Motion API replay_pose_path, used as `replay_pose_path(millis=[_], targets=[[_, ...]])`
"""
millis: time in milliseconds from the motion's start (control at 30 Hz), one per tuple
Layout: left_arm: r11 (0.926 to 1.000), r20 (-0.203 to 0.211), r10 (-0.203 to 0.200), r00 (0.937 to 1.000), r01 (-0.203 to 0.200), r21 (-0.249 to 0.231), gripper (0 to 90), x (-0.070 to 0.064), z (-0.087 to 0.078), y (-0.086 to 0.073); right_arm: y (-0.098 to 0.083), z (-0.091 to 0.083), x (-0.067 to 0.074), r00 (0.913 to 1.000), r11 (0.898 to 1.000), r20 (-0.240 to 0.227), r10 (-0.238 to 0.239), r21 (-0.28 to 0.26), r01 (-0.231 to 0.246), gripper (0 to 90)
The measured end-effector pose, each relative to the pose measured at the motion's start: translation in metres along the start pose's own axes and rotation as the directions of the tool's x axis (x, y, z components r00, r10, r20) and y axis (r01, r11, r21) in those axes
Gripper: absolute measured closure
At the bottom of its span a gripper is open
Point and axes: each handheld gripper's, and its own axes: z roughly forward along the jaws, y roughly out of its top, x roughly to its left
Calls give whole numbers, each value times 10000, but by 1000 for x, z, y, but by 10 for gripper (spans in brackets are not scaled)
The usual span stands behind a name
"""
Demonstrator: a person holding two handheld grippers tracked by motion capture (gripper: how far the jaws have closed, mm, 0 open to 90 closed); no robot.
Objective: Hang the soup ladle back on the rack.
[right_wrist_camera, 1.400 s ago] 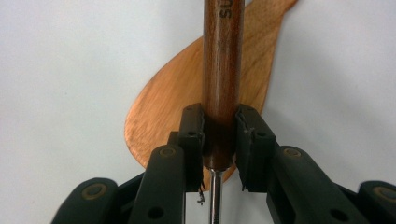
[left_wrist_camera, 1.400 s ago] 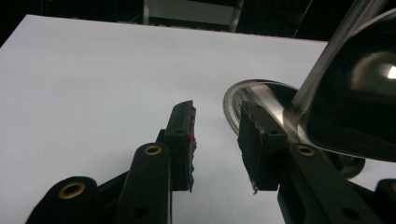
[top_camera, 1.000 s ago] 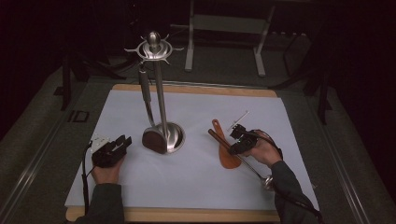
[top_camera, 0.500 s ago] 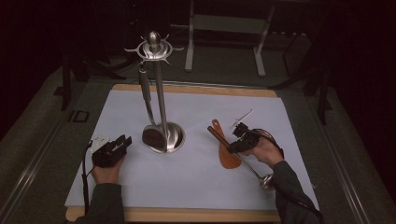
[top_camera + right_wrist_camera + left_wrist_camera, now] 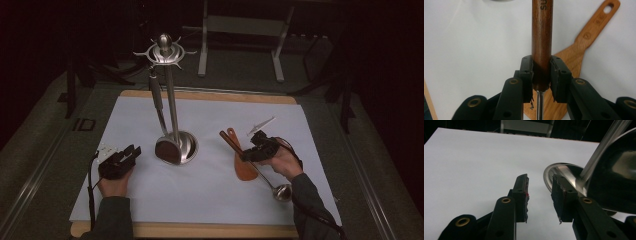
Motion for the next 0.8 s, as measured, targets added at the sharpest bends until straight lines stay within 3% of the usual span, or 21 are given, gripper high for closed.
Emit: replay_pose_path(millis=[400, 500, 533, 700, 800], targets=[[10000, 12, -11, 10000, 11, -3, 662, 0, 0, 0, 7, -8, 9, 9979, 9908, -110, -642, -1198, 624, 742], [10000, 11, -1, 10000, 1, -4, 662, 0, 0, 0, 7, -9, 10, 9976, 9895, -94, -683, -1282, 666, 742], [10000, 10, -1, 10000, 1, -3, 662, 0, 0, 0, 9, -10, 13, 9965, 9845, -63, -829, -1558, 809, 742], [10000, 15, -13, 10000, 13, -9, 662, 0, 0, 0, 10, -12, 15, 9958, 9794, 2, -913, -1808, 898, 742], [10000, 19, -22, 10000, 22, -12, 662, 0, 0, 0, 13, -13, 18, 9948, 9703, 49, -1018, -2203, 1003, 742]])
